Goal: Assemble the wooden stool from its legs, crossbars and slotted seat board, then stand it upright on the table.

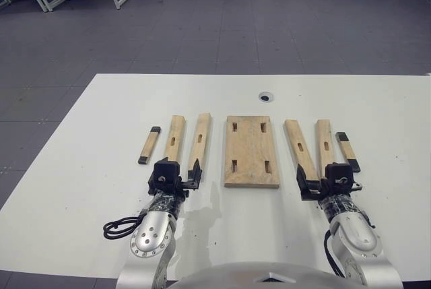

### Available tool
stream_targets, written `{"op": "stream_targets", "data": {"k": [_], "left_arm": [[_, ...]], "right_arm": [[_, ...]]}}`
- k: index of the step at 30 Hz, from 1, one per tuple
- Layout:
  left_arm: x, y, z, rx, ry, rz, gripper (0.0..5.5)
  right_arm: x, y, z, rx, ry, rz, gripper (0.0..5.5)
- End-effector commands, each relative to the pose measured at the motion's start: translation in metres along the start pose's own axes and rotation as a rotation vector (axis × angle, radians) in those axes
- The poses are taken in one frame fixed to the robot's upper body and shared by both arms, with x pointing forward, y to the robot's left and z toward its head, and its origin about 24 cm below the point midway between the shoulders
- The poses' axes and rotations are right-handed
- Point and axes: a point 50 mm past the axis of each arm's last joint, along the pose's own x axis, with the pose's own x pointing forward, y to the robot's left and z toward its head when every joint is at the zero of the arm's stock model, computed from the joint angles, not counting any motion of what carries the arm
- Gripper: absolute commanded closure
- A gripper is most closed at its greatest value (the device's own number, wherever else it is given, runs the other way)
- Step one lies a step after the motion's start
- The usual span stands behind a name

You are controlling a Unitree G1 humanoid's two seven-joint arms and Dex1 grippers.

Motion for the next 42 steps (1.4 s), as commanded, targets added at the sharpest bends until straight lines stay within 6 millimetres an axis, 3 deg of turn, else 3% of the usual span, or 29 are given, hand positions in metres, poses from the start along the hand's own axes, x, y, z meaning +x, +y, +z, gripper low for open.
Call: {"op": "stream_targets", "data": {"k": [1,7,10,12,15,17,19,26,31,36,39,42], "left_arm": [[0.006,-0.001,-0.001,0.020,0.001,-0.032,1.43],[0.012,0.003,-0.001,0.045,-0.002,-0.070,1.43],[0.012,0.007,-0.002,0.044,0.007,-0.050,1.43],[0.011,0.007,-0.003,0.041,0.008,-0.039,1.43],[0.010,0.008,-0.002,0.031,0.007,-0.020,1.43],[0.010,0.006,-0.001,0.026,0.001,-0.017,1.43],[0.010,0.004,-0.001,0.019,-0.003,-0.016,1.43],[0.009,0.003,0.000,0.012,-0.007,-0.007,1.43],[0.010,0.005,0.001,0.022,-0.008,-0.005,1.43],[0.009,0.005,0.002,0.018,-0.008,0.010,1.43],[0.008,0.004,0.003,0.013,-0.007,0.014,1.48],[0.009,0.005,0.004,0.012,-0.010,0.017,1.48]], "right_arm": [[-0.010,0.001,-0.002,0.018,-0.008,-0.039,0.81],[-0.017,0.010,0.000,0.036,-0.032,-0.054,0.81],[-0.016,-0.001,-0.005,0.056,-0.006,-0.072,0.81],[-0.004,-0.018,-0.001,-0.002,-0.038,-0.071,0.81],[0.030,-0.066,0.022,-0.104,-0.154,-0.062,0.81],[0.046,-0.101,0.026,-0.033,-0.134,-0.056,0.81],[0.055,-0.118,0.019,0.019,-0.089,-0.028,0.81],[0.057,-0.133,-0.030,0.054,0.097,0.062,0.81],[0.059,-0.128,-0.053,0.057,0.171,0.092,0.81],[0.079,-0.126,-0.074,0.020,0.299,0.089,0.81],[0.090,-0.127,-0.073,0.028,0.309,0.059,1.35],[0.089,-0.123,-0.078,0.051,0.330,0.079,1.85]]}}
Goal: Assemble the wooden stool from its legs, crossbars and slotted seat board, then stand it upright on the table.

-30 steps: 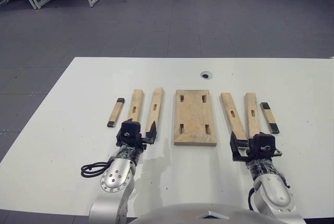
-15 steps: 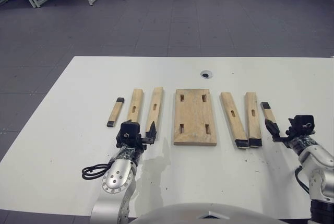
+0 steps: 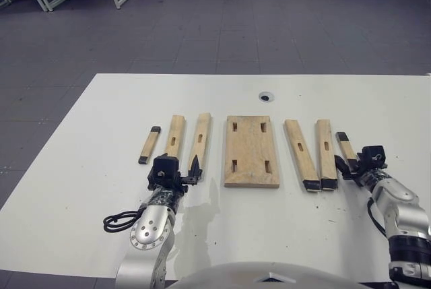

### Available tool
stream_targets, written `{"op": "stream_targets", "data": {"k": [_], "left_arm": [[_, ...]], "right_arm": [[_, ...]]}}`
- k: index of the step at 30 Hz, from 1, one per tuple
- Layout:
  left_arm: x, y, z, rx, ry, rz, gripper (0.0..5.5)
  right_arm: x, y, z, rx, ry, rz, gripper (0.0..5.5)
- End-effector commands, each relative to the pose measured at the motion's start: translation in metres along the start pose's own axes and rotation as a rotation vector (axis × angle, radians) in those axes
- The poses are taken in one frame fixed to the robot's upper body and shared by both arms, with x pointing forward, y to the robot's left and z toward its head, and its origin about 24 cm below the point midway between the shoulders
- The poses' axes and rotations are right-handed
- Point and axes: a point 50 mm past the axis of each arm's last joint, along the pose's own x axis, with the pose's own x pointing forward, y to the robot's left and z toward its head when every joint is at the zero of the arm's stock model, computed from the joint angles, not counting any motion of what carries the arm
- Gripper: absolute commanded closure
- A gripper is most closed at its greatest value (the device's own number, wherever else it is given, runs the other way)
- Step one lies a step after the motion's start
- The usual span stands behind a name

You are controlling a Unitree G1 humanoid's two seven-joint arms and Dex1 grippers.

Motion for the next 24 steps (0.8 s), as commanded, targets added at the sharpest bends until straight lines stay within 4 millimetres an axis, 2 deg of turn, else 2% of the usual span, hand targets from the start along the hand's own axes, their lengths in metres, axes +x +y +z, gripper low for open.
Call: {"op": "stream_targets", "data": {"k": [1,6,9,13,15,16,17,18,19,20,21,22,24], "left_arm": [[0.000,0.001,0.002,0.000,0.000,0.019,1.48],[0.000,0.001,0.003,0.004,0.000,0.028,1.48],[0.003,0.002,0.002,0.028,0.011,0.040,1.48],[0.006,0.002,0.002,0.012,0.016,0.033,1.48],[0.009,0.006,-0.002,-0.013,0.036,0.031,1.48],[0.013,0.008,-0.003,-0.031,0.037,0.008,1.48],[0.024,0.011,-0.001,-0.078,0.040,-0.029,1.48],[0.039,0.010,0.007,-0.196,0.041,-0.132,1.48],[0.053,0.003,0.022,-0.327,0.024,-0.278,1.48],[0.065,-0.004,0.045,-0.440,-0.030,-0.436,1.48],[0.071,-0.008,0.066,-0.530,-0.082,-0.562,1.48],[0.077,-0.009,0.087,-0.661,-0.134,-0.687,1.48],[0.085,-0.006,0.108,-0.859,-0.159,-0.846,1.48]], "right_arm": [[-0.007,0.004,-0.041,0.051,0.181,-0.002,2.11],[-0.015,0.002,-0.065,0.071,0.312,-0.009,3.16],[-0.017,-0.004,-0.076,0.078,0.374,-0.053,3.60],[-0.013,-0.006,-0.073,0.089,0.358,-0.076,4.19],[-0.011,-0.002,-0.066,0.078,0.322,-0.064,4.21],[-0.011,-0.004,-0.056,0.066,0.275,-0.080,4.21],[-0.009,-0.011,-0.034,0.023,0.187,-0.120,4.21],[-0.008,-0.021,-0.002,-0.034,0.061,-0.178,4.21],[-0.010,-0.027,0.030,-0.089,-0.059,-0.232,4.21],[-0.012,-0.026,0.059,-0.143,-0.181,-0.267,4.21],[-0.013,-0.018,0.080,-0.168,-0.273,-0.268,4.21],[-0.009,0.008,0.100,-0.178,-0.370,-0.181,4.21],[-0.005,0.063,0.124,-0.219,-0.508,0.019,4.21]]}}
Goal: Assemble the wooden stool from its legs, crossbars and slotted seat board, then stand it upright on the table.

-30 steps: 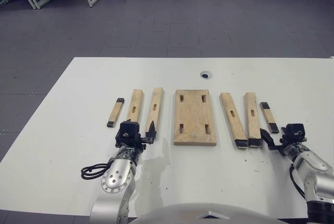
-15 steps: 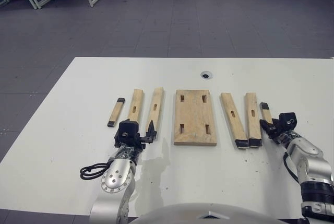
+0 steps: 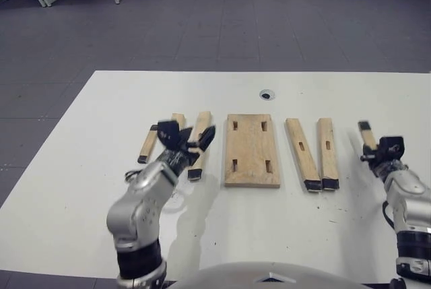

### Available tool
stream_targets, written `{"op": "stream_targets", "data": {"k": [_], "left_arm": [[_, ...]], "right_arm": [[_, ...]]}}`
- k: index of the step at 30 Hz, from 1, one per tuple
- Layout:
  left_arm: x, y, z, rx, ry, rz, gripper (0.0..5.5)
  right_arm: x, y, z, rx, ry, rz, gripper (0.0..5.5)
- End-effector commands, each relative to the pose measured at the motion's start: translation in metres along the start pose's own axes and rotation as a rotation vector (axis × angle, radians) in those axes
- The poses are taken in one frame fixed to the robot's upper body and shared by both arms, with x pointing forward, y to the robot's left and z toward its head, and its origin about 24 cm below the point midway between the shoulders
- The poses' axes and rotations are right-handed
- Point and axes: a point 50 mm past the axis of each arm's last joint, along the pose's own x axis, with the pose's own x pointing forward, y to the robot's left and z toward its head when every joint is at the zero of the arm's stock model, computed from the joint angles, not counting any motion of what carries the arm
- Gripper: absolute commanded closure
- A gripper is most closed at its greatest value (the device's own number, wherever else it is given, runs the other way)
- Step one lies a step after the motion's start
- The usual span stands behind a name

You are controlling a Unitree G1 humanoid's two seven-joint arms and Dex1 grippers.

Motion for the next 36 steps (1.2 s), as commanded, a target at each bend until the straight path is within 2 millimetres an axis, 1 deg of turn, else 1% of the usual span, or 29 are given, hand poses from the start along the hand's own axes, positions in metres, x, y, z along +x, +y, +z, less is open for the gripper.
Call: {"op": "stream_targets", "data": {"k": [1,2,4,5,7,9,12,15,19,23,29,33,36], "left_arm": [[0.025,-0.013,0.045,-0.402,-0.080,-0.367,1.48],[0.029,-0.016,0.046,-0.472,-0.062,-0.410,1.48],[0.035,-0.022,0.043,-0.548,0.013,-0.456,1.48],[0.037,-0.024,0.042,-0.562,0.044,-0.462,1.48],[0.041,-0.029,0.045,-0.570,0.071,-0.454,1.48],[0.043,-0.033,0.048,-0.554,0.085,-0.435,1.48],[0.047,-0.032,0.048,-0.492,0.106,-0.367,1.48],[0.049,-0.026,0.041,-0.435,0.143,-0.311,1.48],[0.056,-0.032,0.034,-0.392,0.161,-0.294,1.48],[0.061,-0.029,0.030,-0.394,0.168,-0.266,1.48],[0.067,-0.023,0.027,-0.415,0.173,-0.229,1.48],[0.065,-0.025,0.032,-0.458,0.186,-0.285,2.16],[0.063,-0.031,0.032,-0.439,0.233,-0.338,2.69]], "right_arm": [[-0.004,0.091,0.082,-0.045,-0.387,0.320,4.21],[-0.007,0.111,0.085,-0.060,-0.420,0.388,4.21],[-0.017,0.148,0.088,-0.062,-0.461,0.516,4.21],[-0.022,0.160,0.089,-0.055,-0.474,0.561,4.21],[-0.030,0.177,0.091,-0.046,-0.487,0.615,4.21],[-0.035,0.185,0.092,-0.044,-0.493,0.641,4.21],[-0.038,0.191,0.093,-0.046,-0.493,0.663,4.21],[-0.038,0.190,0.094,-0.051,-0.491,0.648,4.21],[-0.039,0.192,0.101,-0.044,-0.511,0.646,4.21],[-0.046,0.200,0.107,-0.023,-0.536,0.671,4.21],[-0.056,0.212,0.103,0.001,-0.518,0.712,4.21],[-0.057,0.211,0.097,-0.004,-0.495,0.714,4.21],[-0.056,0.209,0.096,-0.009,-0.493,0.713,4.21]]}}
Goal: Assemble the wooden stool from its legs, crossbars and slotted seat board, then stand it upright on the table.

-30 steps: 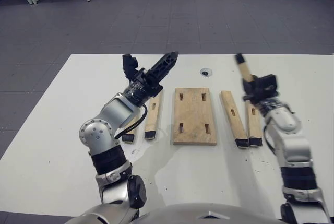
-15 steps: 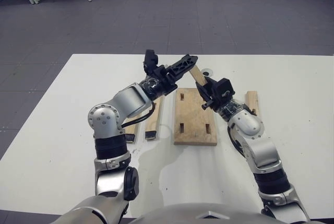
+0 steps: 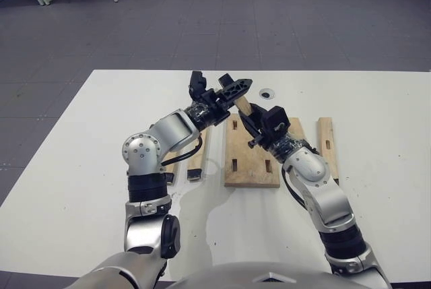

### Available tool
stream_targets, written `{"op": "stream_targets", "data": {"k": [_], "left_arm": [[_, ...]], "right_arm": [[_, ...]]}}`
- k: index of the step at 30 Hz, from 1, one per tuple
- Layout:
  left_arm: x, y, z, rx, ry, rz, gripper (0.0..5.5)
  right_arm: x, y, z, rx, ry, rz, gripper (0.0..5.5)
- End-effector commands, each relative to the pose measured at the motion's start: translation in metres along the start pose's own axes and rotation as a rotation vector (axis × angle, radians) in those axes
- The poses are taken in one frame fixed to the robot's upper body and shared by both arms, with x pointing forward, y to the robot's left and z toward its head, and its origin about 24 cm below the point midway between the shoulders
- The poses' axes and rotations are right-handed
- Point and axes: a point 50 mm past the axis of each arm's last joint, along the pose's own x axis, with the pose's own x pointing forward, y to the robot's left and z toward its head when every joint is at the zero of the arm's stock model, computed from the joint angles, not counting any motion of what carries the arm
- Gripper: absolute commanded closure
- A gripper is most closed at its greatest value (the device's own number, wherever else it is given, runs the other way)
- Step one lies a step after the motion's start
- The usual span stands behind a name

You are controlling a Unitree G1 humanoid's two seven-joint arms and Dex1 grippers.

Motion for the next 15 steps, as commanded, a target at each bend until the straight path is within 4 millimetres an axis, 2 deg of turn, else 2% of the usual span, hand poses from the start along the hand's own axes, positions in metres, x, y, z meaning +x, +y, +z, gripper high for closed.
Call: {"op": "stream_targets", "data": {"k": [1,6,11,15], "left_arm": [[0.002,-0.011,-0.001,0.040,0.081,-0.051,2.93],[0.003,-0.010,-0.005,0.060,0.123,-0.033,3.78],[0.004,-0.006,0.000,0.053,0.093,-0.003,4.62],[0.003,0.001,0.004,0.108,0.082,0.063,4.89]], "right_arm": [[-0.002,-0.001,0.000,-0.013,0.012,-0.003,4.21],[0.000,-0.002,0.001,-0.021,0.007,-0.002,4.21],[-0.001,0.001,0.001,-0.019,0.009,0.008,4.21],[-0.002,0.001,0.001,-0.019,0.011,0.009,4.21]]}}
